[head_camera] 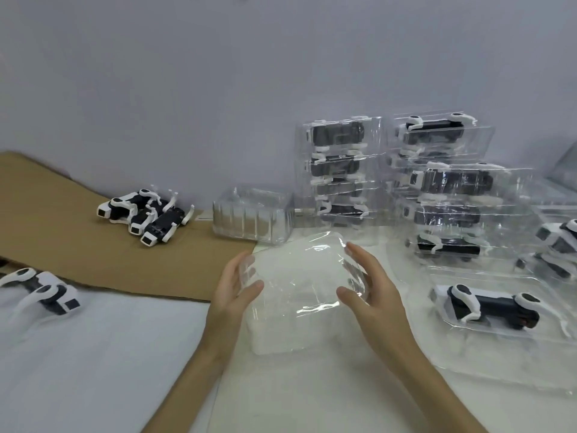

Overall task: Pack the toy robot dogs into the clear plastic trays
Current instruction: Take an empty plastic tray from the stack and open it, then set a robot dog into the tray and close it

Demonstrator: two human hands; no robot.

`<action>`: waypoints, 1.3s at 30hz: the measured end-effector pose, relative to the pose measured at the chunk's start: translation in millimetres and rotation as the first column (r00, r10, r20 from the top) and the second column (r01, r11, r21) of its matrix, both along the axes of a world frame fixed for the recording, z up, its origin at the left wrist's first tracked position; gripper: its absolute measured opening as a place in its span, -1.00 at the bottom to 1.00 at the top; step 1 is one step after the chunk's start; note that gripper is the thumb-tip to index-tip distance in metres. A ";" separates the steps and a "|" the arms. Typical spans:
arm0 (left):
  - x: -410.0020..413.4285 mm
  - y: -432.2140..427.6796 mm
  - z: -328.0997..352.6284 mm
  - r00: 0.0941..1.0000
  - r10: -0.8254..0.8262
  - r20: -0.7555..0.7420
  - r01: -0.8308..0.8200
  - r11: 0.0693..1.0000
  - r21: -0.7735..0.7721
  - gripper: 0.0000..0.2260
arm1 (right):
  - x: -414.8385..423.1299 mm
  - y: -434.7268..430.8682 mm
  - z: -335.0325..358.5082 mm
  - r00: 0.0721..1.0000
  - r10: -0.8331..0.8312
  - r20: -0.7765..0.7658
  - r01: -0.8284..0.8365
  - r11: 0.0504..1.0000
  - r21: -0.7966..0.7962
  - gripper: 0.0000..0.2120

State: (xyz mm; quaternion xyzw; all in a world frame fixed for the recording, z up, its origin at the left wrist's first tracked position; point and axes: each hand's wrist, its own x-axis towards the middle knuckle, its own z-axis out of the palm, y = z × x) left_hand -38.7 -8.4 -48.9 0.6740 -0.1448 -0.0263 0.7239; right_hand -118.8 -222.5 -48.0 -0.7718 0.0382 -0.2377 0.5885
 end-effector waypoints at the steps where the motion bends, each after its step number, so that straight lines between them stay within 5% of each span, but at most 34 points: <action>1: -0.2 -0.6 0.6 1.000 0.023 0.019 -0.024 1.000 0.011 -0.52 | -0.5 0.5 0.2 1.000 -0.003 0.018 0.003 1.000 -0.007 -0.39; 7: 4.4 -4.5 2.0 0.985 0.171 0.019 -0.172 0.984 0.044 -0.65 | -1.4 1.3 -2.8 0.992 -0.119 0.050 0.126 0.977 -0.170 -0.66; 12: 36.1 6.4 9.6 0.949 0.314 0.029 -0.315 0.947 0.054 -0.81 | -1.6 10.6 -6.8 0.974 -0.156 0.165 0.201 0.930 -0.308 -0.56; 18: 129.5 38.6 14.1 0.842 0.477 0.253 -0.540 0.740 0.401 -0.67 | 1.9 15.1 -13.3 0.895 -0.238 0.377 0.352 0.897 -0.268 -0.67; 24: 193.8 69.0 10.6 0.918 0.348 0.191 -0.386 0.673 0.631 -0.61 | 5.8 11.1 -17.4 0.860 -0.315 0.402 0.408 0.897 -0.169 -0.69; 30: 216.4 57.5 19.4 0.942 0.333 -0.048 -0.254 0.797 0.547 -0.57 | 8.3 8.5 -18.3 0.857 -0.324 0.400 0.414 0.896 -0.161 -0.71; 35: 188.3 52.5 13.7 0.827 0.490 0.276 -0.557 0.645 0.524 -0.55 | 10.0 8.1 -20.2 0.849 -0.345 0.402 0.440 0.881 -0.175 -0.71; 39: 146.9 41.0 13.9 0.789 0.520 0.326 -0.613 0.701 0.364 -0.59 | 10.2 7.7 -19.8 0.835 -0.342 0.432 0.444 0.882 -0.160 -0.74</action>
